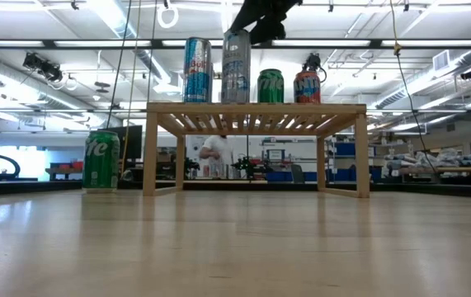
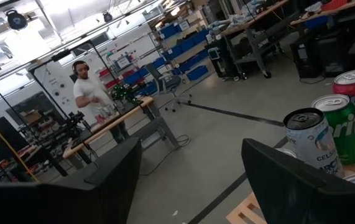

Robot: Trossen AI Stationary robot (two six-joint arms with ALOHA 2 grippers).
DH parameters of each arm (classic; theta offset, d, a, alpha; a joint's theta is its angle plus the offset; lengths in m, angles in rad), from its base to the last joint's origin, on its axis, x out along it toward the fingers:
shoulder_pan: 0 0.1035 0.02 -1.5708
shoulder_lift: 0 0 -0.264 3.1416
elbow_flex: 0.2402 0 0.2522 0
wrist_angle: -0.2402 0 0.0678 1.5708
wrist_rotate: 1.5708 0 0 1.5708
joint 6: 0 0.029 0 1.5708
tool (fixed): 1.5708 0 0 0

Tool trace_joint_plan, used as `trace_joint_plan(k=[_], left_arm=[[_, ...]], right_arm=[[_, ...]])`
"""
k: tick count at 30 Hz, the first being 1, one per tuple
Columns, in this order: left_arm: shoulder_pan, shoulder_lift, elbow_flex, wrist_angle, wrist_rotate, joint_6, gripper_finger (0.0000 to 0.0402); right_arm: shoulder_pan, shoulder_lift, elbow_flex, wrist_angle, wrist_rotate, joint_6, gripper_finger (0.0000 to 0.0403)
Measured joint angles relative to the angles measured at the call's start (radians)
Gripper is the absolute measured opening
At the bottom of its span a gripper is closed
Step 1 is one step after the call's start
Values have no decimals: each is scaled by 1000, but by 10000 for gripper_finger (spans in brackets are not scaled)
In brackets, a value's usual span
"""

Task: Place canned beverage on shelf
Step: Put the white blue soda can aligned with the other white blue soda can on the shelf, then put the green soda can aligned with the other green soda can on the shelf

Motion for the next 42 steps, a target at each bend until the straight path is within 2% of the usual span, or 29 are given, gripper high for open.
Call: trace_joint_plan(k=[11,17,23,27,38,42], left_arm=[[0,0,0,0,0,0,282],[0,0,0,0,0,0,282],[0,0,0,0,0,0,282],[0,0,0,0,0,0,282],[0,0,0,-1,0,54,283],[0,0,0,-18,0,89,301]], right_arm=[[0,-70,0,69,1,-18,325],[3,-119,0,113,-9,41,325],[6,-168,0,100,-149,67,328],[22,-191,0,103,-161,79,329],[35,-210,0,-22,-192,105,331],[63,-211,0,-62,-193,85,339]])
